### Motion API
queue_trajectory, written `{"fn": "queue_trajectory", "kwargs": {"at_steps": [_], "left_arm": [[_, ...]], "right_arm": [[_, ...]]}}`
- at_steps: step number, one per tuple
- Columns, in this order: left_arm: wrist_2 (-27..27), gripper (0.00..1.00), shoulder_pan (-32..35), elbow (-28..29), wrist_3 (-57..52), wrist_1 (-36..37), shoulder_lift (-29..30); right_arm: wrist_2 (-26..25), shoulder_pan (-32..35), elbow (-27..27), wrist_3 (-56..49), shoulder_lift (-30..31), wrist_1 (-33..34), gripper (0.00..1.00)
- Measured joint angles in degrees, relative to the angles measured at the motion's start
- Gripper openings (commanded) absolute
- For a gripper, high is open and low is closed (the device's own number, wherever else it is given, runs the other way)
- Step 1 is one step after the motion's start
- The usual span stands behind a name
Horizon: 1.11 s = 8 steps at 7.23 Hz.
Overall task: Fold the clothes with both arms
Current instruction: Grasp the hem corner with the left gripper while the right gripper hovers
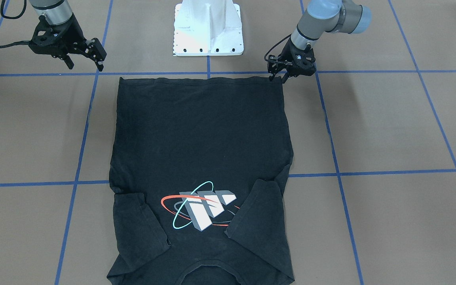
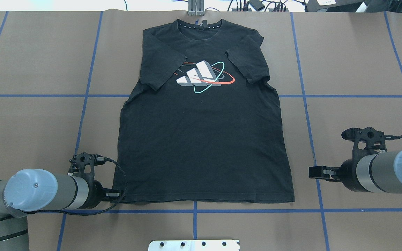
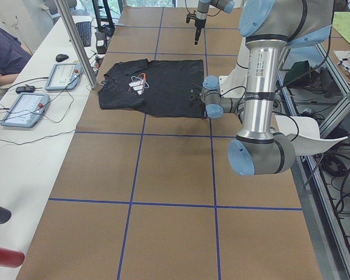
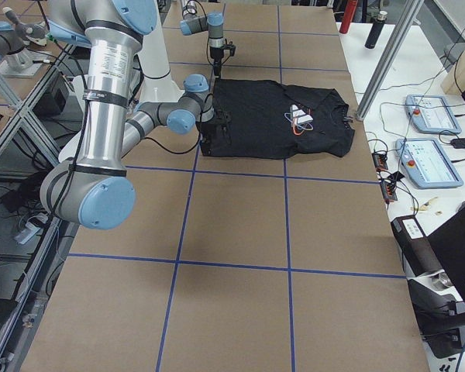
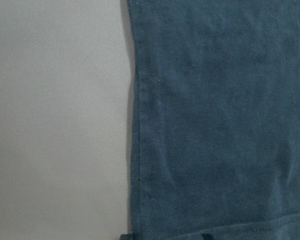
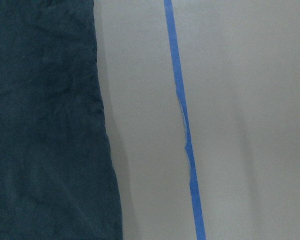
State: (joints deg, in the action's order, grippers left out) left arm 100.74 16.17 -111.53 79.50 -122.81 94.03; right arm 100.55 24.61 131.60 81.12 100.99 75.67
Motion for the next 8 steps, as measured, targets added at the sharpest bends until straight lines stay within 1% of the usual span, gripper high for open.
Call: {"fn": "queue_trajectory", "kwargs": {"at_steps": [8], "left_arm": [[0.6,0.46,0.0,-0.2,0.1,0.2,-0.3]], "right_arm": [[-0.1,0.0,0.0,0.0,0.0,0.0,1.00]]}}
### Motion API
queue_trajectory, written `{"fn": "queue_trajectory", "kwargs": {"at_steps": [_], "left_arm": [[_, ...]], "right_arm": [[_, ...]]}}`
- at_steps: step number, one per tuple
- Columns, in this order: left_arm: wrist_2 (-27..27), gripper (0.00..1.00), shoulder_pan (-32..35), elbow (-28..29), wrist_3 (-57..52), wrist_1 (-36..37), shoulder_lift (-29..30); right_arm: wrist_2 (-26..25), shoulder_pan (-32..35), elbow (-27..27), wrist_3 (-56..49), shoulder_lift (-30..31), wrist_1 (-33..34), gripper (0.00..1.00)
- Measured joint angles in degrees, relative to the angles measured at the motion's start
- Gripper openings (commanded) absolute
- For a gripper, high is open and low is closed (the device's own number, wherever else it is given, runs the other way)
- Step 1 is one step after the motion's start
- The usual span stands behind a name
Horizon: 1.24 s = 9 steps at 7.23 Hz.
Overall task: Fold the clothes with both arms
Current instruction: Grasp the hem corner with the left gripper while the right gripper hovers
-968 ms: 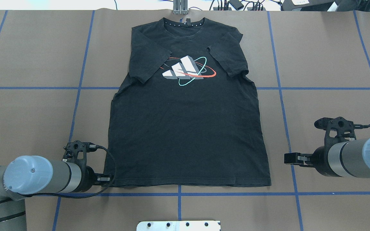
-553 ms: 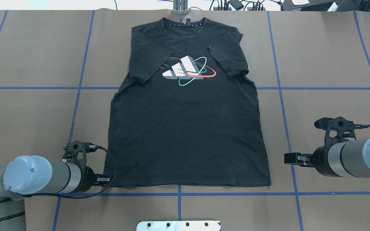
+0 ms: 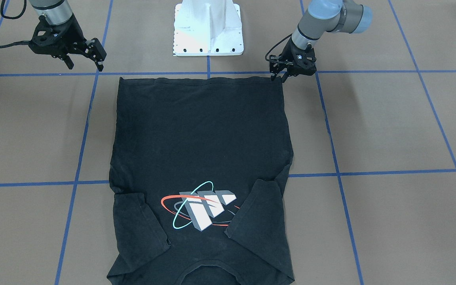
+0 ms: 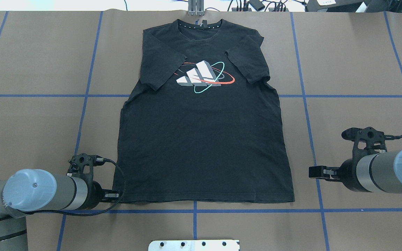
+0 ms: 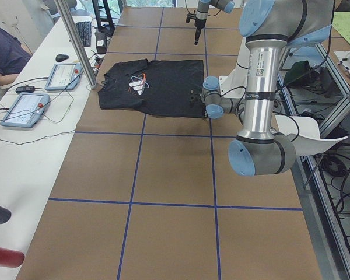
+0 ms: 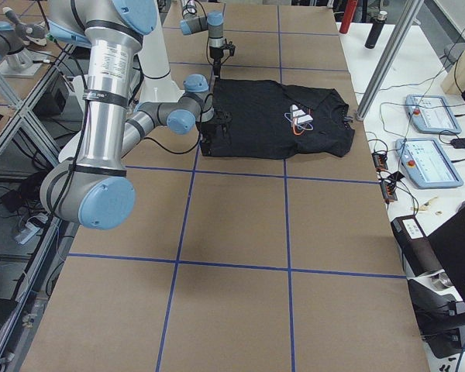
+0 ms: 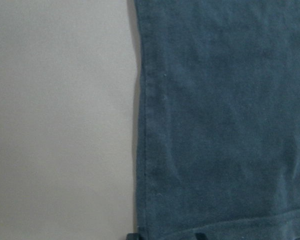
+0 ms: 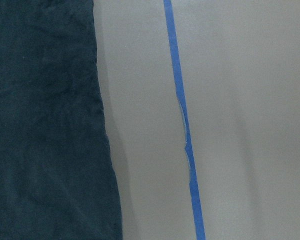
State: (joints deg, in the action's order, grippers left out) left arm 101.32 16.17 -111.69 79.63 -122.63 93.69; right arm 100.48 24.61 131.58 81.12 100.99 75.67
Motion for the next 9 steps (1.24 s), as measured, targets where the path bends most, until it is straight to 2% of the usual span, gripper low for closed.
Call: {"fn": "queue_trajectory", "kwargs": {"at_steps": [4,7,9], "left_arm": [[0.0,0.42,0.0,0.0,0.0,0.2,-0.6],[0.1,0.30,-0.1,-0.1,0.1,0.2,-0.8],[0.1,0.12,-0.2,-0.2,0.2,0.2,-0.7]], "right_arm": [[0.0,0.0,0.0,0.0,0.0,0.0,1.00],[0.0,0.0,0.1,0.0,0.0,0.0,1.00],[0.0,0.0,0.1,0.0,0.0,0.0,1.00]]}}
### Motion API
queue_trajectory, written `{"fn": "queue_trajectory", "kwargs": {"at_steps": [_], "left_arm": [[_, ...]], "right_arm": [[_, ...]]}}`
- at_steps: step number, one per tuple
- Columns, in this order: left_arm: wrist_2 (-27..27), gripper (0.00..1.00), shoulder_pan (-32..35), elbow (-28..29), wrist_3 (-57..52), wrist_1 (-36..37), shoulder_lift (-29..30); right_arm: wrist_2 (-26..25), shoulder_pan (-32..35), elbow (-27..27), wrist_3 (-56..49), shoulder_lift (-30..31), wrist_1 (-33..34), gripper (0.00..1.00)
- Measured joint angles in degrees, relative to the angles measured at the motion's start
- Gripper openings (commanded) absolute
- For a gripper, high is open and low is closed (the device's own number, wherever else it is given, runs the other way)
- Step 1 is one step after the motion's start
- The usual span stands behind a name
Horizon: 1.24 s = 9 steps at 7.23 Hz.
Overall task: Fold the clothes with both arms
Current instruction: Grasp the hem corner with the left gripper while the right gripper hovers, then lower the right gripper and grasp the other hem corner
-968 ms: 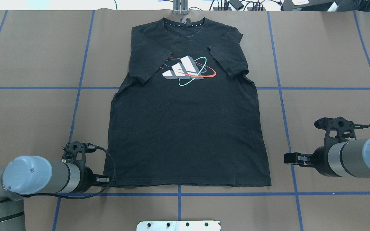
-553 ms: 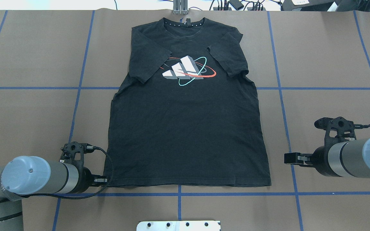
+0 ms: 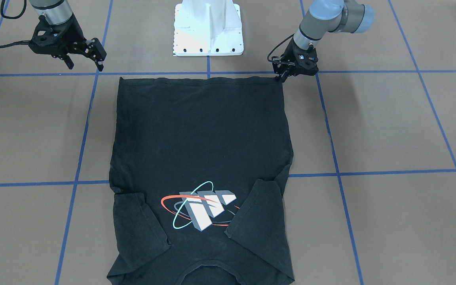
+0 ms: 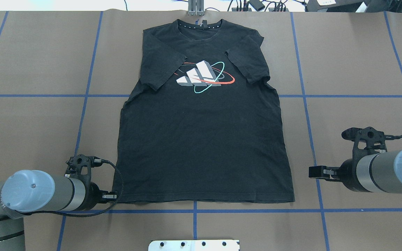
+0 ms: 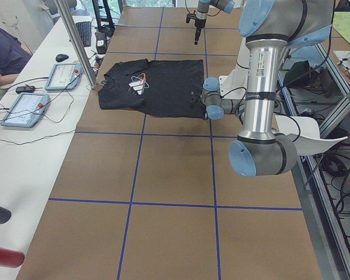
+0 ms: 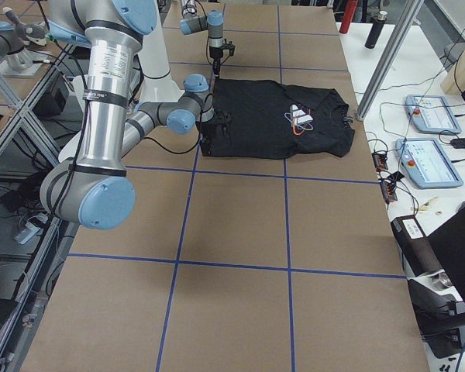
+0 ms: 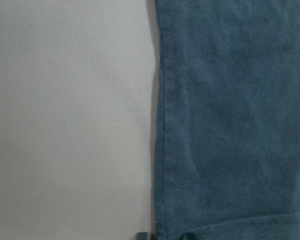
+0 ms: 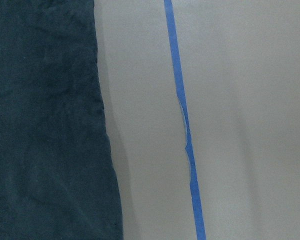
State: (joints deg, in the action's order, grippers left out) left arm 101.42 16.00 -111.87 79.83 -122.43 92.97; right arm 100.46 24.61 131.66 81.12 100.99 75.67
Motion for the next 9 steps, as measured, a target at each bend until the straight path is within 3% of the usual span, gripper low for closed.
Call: {"fn": "queue_trajectory", "kwargs": {"at_steps": [1,6,9], "left_arm": [[0.0,0.00,0.0,-0.1,0.1,0.0,0.0],[-0.1,0.00,0.0,-1.1,0.4,0.1,-0.1],[-0.1,0.00,0.0,-2.1,0.5,0.1,-0.1]], "right_arm": [[0.0,0.0,0.0,0.0,0.0,0.0,1.00],[0.0,-0.2,-0.3,0.0,-0.1,0.0,1.00],[0.2,-0.5,-3.9,1.0,-5.0,-0.3,1.00]]}}
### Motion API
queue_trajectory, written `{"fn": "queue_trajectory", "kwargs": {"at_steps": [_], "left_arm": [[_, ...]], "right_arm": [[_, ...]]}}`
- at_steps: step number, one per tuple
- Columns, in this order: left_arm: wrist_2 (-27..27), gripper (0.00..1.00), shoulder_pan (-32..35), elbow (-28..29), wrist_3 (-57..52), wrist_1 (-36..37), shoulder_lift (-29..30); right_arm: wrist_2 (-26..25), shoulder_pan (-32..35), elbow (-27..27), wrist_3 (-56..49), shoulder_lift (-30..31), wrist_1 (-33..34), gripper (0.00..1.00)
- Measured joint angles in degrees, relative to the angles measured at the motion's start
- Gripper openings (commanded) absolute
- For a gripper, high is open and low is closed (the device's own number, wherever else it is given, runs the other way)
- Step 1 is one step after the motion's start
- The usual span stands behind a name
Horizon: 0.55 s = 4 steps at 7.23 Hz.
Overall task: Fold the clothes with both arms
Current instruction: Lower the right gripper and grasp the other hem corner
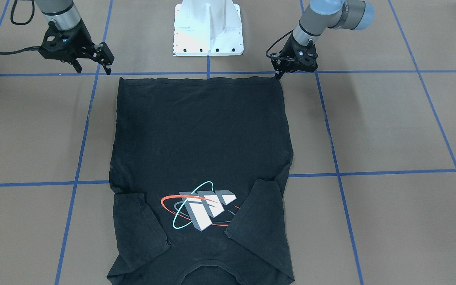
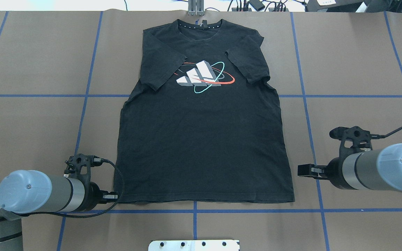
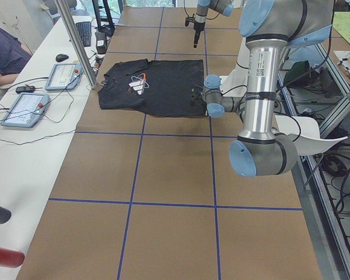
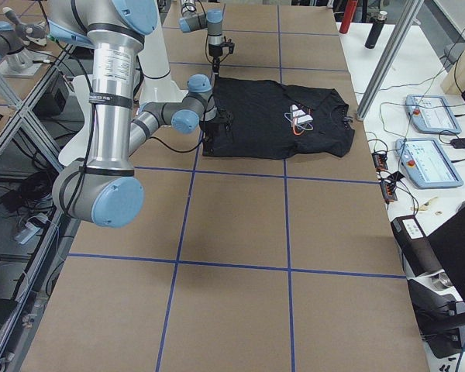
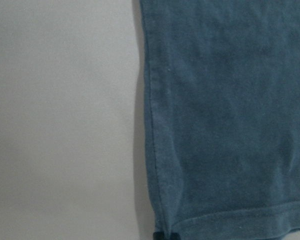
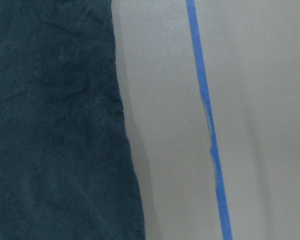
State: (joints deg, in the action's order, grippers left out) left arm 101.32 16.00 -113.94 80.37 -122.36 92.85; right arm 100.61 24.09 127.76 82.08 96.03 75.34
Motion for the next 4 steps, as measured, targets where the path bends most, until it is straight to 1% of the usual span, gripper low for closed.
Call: {"fn": "queue_trajectory", "kwargs": {"at_steps": [1,3,4], "left_arm": [[-0.1,0.00,0.0,-0.4,0.0,0.0,0.0],[-0.3,0.00,0.0,-1.1,0.0,-0.1,0.0],[-0.3,0.00,0.0,-1.4,0.0,-0.1,0.0]], "right_arm": [[-0.1,-0.4,-1.9,0.9,-1.4,-1.3,1.00],[-1.8,-2.4,-5.9,3.6,-2.0,-7.3,0.98],[-3.6,-4.0,-7.6,4.4,-1.9,-9.4,0.90]]}}
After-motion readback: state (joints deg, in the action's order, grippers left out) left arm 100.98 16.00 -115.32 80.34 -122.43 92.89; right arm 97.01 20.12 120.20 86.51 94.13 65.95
